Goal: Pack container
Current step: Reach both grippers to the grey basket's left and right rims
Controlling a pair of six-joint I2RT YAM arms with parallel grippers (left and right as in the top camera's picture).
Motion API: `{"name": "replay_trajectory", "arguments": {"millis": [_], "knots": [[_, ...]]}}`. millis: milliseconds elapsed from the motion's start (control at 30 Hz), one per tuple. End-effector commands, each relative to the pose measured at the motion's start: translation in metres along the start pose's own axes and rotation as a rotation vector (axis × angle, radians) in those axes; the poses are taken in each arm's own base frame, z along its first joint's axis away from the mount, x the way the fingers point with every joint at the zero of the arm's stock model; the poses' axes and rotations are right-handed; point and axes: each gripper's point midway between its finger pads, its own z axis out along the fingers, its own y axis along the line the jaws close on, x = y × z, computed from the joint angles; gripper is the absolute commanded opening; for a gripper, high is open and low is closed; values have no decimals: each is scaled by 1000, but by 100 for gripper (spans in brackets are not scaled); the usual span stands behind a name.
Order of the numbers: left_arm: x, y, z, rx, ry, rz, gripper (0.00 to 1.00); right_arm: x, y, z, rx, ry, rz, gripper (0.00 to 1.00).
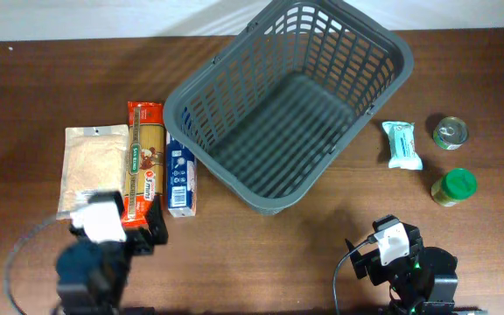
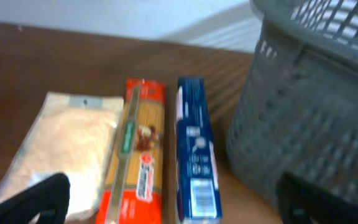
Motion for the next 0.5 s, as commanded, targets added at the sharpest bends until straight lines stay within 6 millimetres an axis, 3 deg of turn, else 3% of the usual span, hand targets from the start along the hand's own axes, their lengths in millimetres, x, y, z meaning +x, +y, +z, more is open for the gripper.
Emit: {"name": "replay_trajectory", "arguments": {"millis": [0,167,267,467], "knots": [[-44,-6,-4,2,44,52,99,0,3,1,-18,-5,7,98],[-100,-30,-11,94,129,50,99,-11,-1,1,-1,-50,-7,99],[-121,-52,-13,208,139,42,99,-28,-5,-1,13,-118,-10,98],[-148,-99,-34,478,104,41,99,-55,-14,-6,9,-235,330,99]]}}
